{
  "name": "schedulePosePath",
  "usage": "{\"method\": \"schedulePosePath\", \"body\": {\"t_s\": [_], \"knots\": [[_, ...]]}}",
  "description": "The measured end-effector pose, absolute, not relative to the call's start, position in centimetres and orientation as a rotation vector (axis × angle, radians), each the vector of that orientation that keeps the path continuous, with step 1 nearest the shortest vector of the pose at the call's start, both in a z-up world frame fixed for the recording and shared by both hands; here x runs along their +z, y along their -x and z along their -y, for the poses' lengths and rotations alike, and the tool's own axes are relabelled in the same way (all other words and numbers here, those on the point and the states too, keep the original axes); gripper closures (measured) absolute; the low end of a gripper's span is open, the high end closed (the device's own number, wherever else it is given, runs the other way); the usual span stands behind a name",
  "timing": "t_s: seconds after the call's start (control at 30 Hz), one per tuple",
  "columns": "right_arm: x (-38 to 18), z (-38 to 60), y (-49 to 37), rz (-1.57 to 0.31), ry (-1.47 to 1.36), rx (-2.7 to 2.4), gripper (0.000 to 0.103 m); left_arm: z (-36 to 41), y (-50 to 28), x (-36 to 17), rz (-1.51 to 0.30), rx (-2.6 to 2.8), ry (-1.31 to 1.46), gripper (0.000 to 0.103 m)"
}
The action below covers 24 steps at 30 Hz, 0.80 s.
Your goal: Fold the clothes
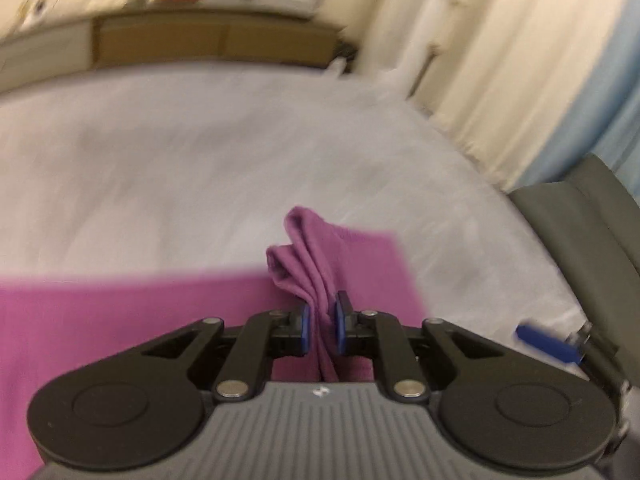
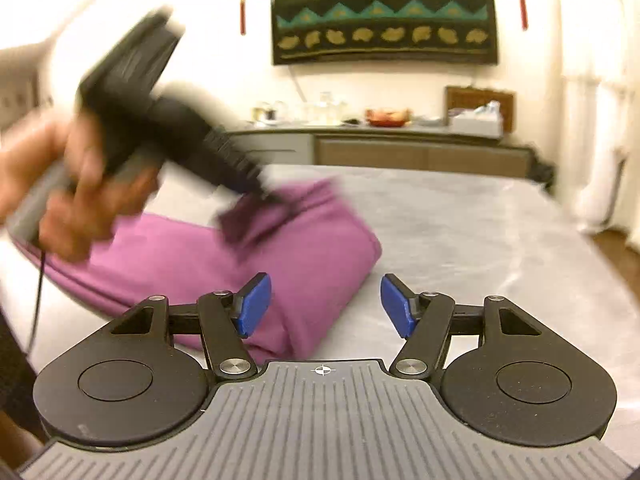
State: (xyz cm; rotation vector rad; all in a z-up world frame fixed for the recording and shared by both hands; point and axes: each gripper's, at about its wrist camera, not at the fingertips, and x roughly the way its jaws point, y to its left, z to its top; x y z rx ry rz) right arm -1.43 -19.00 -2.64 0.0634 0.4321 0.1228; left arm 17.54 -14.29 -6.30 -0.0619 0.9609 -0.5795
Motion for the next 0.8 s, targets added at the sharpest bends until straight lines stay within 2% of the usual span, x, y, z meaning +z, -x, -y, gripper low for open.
{"method": "schedulePosePath", "body": {"t_s": [0.2,0.27,0.43,0.6,0.73,0.8], "knots": [[-4.5,17.9,-2.0,-0.545,-0.077,0.085,0.052,12.0,-15.5,-7.1,-0.93,-0.564,0.188,0.09],[-4.7,17.4,-2.1,-0.561,-0.064,0.073,0.053,11.0,-14.5,-6.3,-0.905,-0.564,0.249,0.09],[-5.2,16.5,-2.3,-0.586,-0.029,0.05,0.053,10.7,-13.6,-7.6,-0.958,-0.487,0.185,0.089],[-5.0,15.2,-2.4,-0.567,-0.007,0.056,0.053,9.5,-13.3,-7.0,-0.918,-0.44,0.181,0.07],[-5.8,13.4,-2.7,-0.6,0.024,0.075,0.058,10.0,-12.9,-5.8,-0.824,-0.425,0.074,0.064],[-6.3,13.5,-3.8,-0.622,0.034,0.075,0.057,11.7,-14.1,-7.1,-0.882,-0.417,-0.038,0.063]]}}
